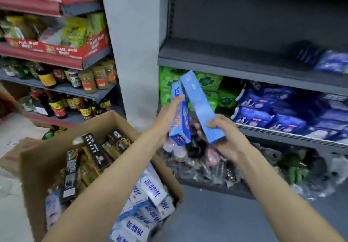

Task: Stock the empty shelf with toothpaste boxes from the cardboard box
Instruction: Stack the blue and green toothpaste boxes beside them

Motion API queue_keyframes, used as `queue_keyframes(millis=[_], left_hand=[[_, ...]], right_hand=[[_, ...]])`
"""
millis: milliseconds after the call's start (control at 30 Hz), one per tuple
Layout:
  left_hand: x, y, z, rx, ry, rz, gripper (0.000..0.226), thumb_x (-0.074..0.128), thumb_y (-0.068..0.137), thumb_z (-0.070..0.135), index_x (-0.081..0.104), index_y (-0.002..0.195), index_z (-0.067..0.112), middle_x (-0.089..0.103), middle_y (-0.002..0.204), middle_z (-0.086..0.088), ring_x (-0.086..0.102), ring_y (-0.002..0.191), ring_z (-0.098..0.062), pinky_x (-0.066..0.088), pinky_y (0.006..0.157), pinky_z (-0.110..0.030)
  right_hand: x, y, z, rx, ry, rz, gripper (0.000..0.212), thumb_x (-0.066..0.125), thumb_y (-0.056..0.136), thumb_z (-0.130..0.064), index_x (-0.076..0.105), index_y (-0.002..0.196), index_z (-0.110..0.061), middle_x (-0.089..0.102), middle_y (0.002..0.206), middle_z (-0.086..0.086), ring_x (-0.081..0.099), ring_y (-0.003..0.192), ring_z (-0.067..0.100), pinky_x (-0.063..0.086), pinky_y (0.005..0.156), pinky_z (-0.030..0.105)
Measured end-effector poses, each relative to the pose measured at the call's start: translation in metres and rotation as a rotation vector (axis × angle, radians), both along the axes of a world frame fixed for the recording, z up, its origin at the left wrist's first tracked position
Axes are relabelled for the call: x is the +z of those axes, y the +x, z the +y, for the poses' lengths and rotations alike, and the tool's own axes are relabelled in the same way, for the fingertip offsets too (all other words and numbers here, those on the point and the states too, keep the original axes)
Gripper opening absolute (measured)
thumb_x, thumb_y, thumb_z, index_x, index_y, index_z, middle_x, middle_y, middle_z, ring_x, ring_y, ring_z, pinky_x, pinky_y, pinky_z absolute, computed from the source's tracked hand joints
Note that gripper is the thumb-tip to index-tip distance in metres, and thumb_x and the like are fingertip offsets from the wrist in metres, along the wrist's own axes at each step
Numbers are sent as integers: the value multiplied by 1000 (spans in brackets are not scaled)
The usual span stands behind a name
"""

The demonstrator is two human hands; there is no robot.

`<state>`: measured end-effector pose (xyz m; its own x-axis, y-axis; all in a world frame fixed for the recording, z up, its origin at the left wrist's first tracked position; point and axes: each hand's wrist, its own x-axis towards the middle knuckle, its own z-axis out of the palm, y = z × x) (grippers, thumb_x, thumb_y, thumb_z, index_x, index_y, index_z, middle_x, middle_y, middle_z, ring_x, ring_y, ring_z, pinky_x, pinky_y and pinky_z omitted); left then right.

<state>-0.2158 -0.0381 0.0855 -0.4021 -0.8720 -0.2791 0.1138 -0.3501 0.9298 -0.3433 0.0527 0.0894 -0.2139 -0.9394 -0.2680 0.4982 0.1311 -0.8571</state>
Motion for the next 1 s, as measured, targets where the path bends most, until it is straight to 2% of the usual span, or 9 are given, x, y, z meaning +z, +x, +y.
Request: queue_keyframes(millis=[100,200,267,367,500,600,767,867,1000], left_hand=[[29,-80,14,-31,-48,65,17,57,92,28,61,86,13,64,58,-2,59,41,-8,46,42,-16],[46,-155,31,-88,-46,97,12,62,90,21,60,82,11,64,50,3,60,41,-7,45,40,-15],[50,-196,37,-117,-56,84,11,66,87,20,65,89,9,70,64,-2,64,51,-12,51,46,-20],[63,-267,47,-139,-57,97,21,70,84,16,67,101,5,71,92,-17,67,72,-25,58,65,-36],[73,-341,42,-215,-104,45,13,71,83,21,67,91,11,72,82,-10,67,65,-19,57,57,-28],[74,-389,28,-238,-138,66,19,71,83,21,67,99,11,73,88,-9,69,71,-19,58,62,-30],[77,-457,-15,-224,-170,91,32,73,81,19,65,109,6,73,93,-11,69,71,-18,54,53,-25],[80,-494,-37,-227,-188,78,33,72,82,20,63,110,5,73,94,-14,70,71,-20,56,55,-26],[82,-534,-56,-244,-201,45,28,71,82,19,61,105,6,71,92,-14,68,70,-20,57,63,-30]], right_hand=[[19,-77,15,-93,22,362,21,56,87,-4,39,81,-15,55,74,6,56,50,13,44,43,23],[33,-150,28,-172,-11,565,26,57,89,-23,38,71,-22,45,71,4,53,57,15,44,56,26],[39,-188,35,-193,-67,742,27,55,91,-16,37,72,-21,40,71,3,49,54,4,41,55,18],[53,-254,49,-206,-102,966,31,63,85,-7,42,94,-27,55,83,1,54,64,0,47,65,19],[61,-323,58,-181,-4,1188,95,68,77,-8,10,145,-39,60,73,-13,55,54,0,42,53,7],[62,-366,42,-163,0,1386,77,73,77,-17,32,143,-24,63,88,-12,54,65,-4,40,55,3],[65,-433,9,-70,-51,1293,55,62,88,-33,35,135,-38,62,93,-25,58,74,-13,41,64,5],[77,-472,-10,-111,-53,866,19,50,96,-22,57,110,-32,68,89,-18,65,70,-9,47,62,8],[83,-515,-34,-143,-34,840,20,52,95,-10,57,114,-10,68,87,0,66,61,-2,46,53,9]])
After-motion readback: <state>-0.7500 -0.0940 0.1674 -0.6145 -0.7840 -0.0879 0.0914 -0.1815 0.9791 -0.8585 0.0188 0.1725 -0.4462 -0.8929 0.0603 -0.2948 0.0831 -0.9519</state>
